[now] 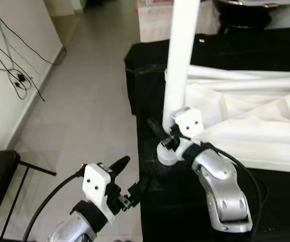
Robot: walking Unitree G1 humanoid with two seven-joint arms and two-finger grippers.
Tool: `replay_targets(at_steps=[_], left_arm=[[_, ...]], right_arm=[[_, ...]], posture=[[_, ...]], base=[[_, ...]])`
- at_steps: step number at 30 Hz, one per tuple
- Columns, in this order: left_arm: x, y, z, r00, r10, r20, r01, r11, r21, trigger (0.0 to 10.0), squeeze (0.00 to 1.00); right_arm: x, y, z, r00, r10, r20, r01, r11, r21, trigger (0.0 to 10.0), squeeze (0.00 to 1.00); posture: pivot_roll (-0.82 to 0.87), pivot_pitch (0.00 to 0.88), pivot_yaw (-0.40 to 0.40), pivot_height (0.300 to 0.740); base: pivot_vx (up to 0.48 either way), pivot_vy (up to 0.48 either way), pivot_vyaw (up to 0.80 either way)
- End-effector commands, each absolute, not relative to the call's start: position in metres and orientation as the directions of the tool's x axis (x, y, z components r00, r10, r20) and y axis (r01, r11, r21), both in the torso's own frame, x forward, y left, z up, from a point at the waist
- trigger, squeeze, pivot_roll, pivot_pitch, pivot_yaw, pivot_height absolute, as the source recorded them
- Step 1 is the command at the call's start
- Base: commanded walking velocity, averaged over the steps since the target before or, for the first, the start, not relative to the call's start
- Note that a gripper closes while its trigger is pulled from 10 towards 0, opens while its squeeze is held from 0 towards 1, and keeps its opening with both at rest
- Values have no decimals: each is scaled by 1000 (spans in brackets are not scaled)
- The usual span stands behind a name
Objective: Building children table
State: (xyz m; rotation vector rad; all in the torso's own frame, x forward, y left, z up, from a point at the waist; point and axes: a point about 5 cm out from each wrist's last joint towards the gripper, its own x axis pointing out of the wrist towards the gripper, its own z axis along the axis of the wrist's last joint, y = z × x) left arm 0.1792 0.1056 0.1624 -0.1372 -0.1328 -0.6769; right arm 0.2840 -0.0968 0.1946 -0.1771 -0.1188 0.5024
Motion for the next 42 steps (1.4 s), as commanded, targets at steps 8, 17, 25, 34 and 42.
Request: replay_targets(at_steps=[8,17,25,34,42], left_arm=[[172,109,158,779,-614,125,625,777,-72,10000,0],[149,111,158,820,-565,90,571,818,-69,10000,0],[144,114,156,850,-520,87,526,848,-69,10000,0],[140,113,155,845,-529,80,534,842,-82,10000,0],[140,110,154,833,-546,87,552,830,-84,10000,0]], right_arm=[[296,-103,180,892,451,-40,-449,870,-201,10000,0],[311,-104,215,569,822,25,-801,561,-210,10000,1000],[330,-128,237,326,940,-95,-909,284,-305,10000,365],[340,-133,242,191,972,-140,-956,151,-251,10000,0],[349,-130,243,160,978,-135,-968,129,-214,10000,0]], posture=[[-26,186,42,740],[-7,176,35,740],[4,174,24,740],[23,171,35,740],[43,178,25,740]], base=[[0,0,0],[0,0,0],[0,0,0],[0,0,0],[0,0,0]])
